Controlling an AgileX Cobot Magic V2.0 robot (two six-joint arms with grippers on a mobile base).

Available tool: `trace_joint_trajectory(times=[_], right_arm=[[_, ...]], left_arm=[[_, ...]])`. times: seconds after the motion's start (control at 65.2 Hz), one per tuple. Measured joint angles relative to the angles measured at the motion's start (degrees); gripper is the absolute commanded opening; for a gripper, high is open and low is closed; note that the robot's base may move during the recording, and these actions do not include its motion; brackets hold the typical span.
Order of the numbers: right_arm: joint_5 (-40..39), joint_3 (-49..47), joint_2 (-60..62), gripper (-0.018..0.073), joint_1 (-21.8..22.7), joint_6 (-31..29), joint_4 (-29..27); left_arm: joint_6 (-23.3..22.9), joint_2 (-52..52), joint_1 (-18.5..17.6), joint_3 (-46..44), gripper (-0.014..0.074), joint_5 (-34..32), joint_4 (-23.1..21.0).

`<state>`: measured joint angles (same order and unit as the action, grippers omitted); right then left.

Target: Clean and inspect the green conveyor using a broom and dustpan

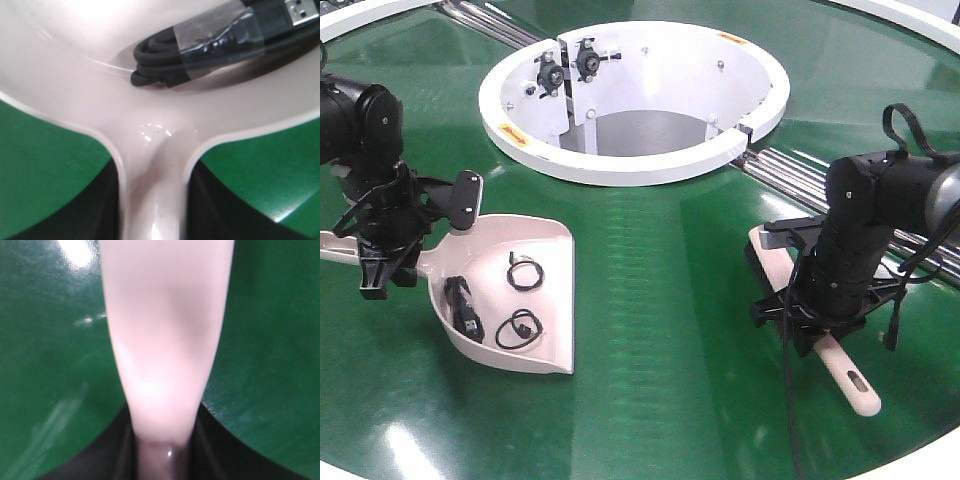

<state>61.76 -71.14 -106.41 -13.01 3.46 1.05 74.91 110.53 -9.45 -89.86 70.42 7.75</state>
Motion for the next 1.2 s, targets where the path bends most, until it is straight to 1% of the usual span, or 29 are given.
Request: trace_joint_trajectory(times=[0.337, 1.012, 1.196], right_arm=[[0.16, 0.0, 0.0, -0.0004, 0.0, 0.0, -1.05], [1.45, 0.0, 0.16, -0.0004, 0.0, 0.0, -1.05], [1.63, 0.0, 0.16, -0.0004, 0.0, -0.05, -1.05]], left_arm=[[0.0, 0.0, 0.0, 0.0, 0.0004, 0.0, -0.04], [0.0, 0.0, 0.0, 0.0, 0.0006, 0.0, -0.59], [-1.81, 0.0, 0.0, 0.0, 0.0039, 0.43, -1.36]])
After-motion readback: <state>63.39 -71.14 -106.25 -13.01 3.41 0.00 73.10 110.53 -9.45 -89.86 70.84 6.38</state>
